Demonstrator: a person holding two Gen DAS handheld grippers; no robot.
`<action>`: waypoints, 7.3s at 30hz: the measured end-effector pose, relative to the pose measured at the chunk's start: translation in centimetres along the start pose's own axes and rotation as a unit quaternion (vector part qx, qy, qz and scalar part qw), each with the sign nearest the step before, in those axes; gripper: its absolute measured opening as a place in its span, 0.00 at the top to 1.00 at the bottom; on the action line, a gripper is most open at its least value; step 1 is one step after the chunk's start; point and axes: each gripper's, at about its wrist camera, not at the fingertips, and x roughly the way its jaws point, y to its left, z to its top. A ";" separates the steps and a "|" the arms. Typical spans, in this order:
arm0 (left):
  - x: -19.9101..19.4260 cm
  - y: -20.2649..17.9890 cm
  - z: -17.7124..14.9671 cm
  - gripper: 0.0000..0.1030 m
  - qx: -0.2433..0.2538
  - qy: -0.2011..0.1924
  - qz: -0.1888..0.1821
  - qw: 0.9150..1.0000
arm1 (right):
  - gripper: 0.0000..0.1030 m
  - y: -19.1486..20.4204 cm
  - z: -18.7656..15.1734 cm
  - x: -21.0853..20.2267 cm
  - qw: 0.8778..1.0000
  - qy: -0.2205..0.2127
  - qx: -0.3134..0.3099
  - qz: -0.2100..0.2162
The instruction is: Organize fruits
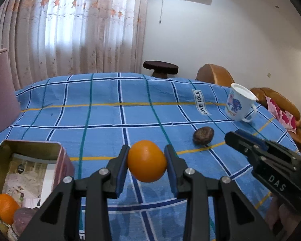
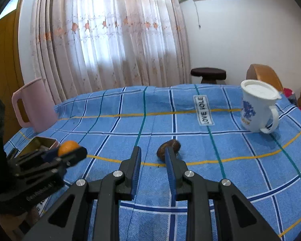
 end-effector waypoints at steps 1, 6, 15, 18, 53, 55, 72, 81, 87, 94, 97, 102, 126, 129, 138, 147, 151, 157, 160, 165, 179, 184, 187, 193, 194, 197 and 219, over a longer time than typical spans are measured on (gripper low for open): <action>0.0 0.1 0.0 0.64 -0.002 0.000 0.000 1.000 | 0.73 -0.3 0.0 0.2 1.000 0.004 0.008 -0.001; 0.3 -0.2 0.2 0.64 0.002 -0.003 0.003 1.000 | 0.44 -1.4 1.1 2.8 0.997 0.048 -0.012 -0.058; 1.8 1.1 1.0 0.64 -0.021 0.005 0.023 1.000 | 0.44 -0.3 1.9 8.7 0.988 0.132 -0.040 -0.073; 2.1 1.4 1.1 0.64 -0.026 0.009 0.021 0.999 | 0.66 -0.4 1.7 9.1 0.987 0.145 -0.034 -0.061; -10.4 2.4 -1.5 0.64 0.034 -0.068 -0.001 0.997 | 0.68 9.0 -0.4 -6.3 0.996 -0.020 -0.068 0.050; -10.6 2.9 -1.7 0.64 0.032 -0.067 0.004 0.997 | 0.68 9.4 -0.2 -6.6 0.996 -0.024 -0.071 0.054; -12.5 7.5 -2.7 0.64 0.007 -0.072 0.041 0.997 | 0.68 15.4 0.6 -6.8 0.987 -0.044 -0.109 0.111; -14.1 10.3 -3.2 0.64 -0.006 -0.079 0.065 0.995 | 0.68 18.6 0.6 -6.6 0.980 -0.045 -0.132 0.140; -14.7 12.5 -3.7 0.64 -0.016 -0.073 0.081 0.994 | 0.68 20.9 0.4 -6.3 0.975 -0.043 -0.149 0.157; -14.9 14.5 -4.4 0.64 -0.025 -0.063 0.091 0.994 | 0.68 23.3 0.0 -5.4 0.971 -0.034 -0.163 0.171; -15.0 15.1 -4.8 0.64 -0.029 -0.060 0.092 0.994 | 0.68 23.9 -0.3 -4.9 0.970 -0.028 -0.166 0.174; -15.3 16.4 -5.6 0.64 -0.035 -0.057 0.092 0.994 | 0.68 25.0 -1.0 -3.9 0.968 -0.015 -0.172 0.179; -14.6 17.7 -7.5 0.41 -0.046 -0.032 0.098 0.994 | 0.54 25.5 -4.4 -0.4 0.961 0.055 -0.187 0.198; -15.1 17.6 -7.2 0.36 -0.044 -0.040 0.100 0.993 | 0.54 25.2 -4.2 -1.1 0.961 0.050 -0.183 0.201; -16.8 17.0 -6.9 0.14 -0.041 -0.069 0.100 0.992 | 0.43 23.9 -3.2 -3.6 0.971 0.015 -0.179 0.160; -17.9 16.2 -6.6 0.04 -0.034 -0.087 0.107 0.990 | 0.31 22.2 -2.3 -4.7 0.980 -0.011 -0.154 0.125; -18.0 16.1 -6.6 0.04 -0.034 -0.088 0.108 0.990 | 0.31 22.1 -2.3 -5.0 0.981 -0.016 -0.152 0.121; -18.0 15.9 -6.6 0.03 -0.031 -0.087 0.106 0.990 | 0.31 21.5 -2.2 -5.8 0.983 -0.025 -0.143 0.114; -18.2 15.7 -6.7 0.03 -0.028 -0.088 0.105 0.990 | 0.31 21.3 -2.1 -6.1 0.984 -0.028 -0.139 0.112; -18.5 15.3 -6.7 0.03 -0.024 -0.090 0.108 0.990 | 0.31 21.1 -2.0 -6.4 0.984 -0.032 -0.138 0.110; -18.7 14.2 -6.5 0.02 -0.010 -0.093 0.110 0.990 | 0.30 20.2 -1.9 -7.4 0.986 -0.046 -0.123 0.106; -18.5 13.8 -6.5 0.02 -0.008 -0.091 0.106 0.990 | 0.30 19.7 -2.0 -7.5 0.987 -0.048 -0.117 0.103; -18.5 13.4 -6.5 0.02 -0.003 -0.089 0.105 0.991 | 0.30 19.4 -1.9 -7.5 0.987 -0.049 -0.112 0.103; -18.5 13.1 -6.3 0.00 0.004 -0.089 0.112 0.990 | 0.30 19.5 -1.8 -7.8 0.986 -0.054 -0.115 0.104; -18.5 13.1 -6.3 0.00 0.004 -0.089 0.112 0.990 | 0.30 19.5 -1.8 -7.9 0.986 -0.055 -0.115 0.104; -18.5 13.1 -6.3 0.00 0.003 -0.089 0.115 0.989 | 0.30 19.3 -1.7 -8.0 0.987 -0.057 -0.113 0.103; -18.4 12.9 -6.0 0.00 -0.009 -0.081 0.107 0.991 | 0.30 17.8 -1.5 -9.2 0.988 -0.071 -0.103 0.091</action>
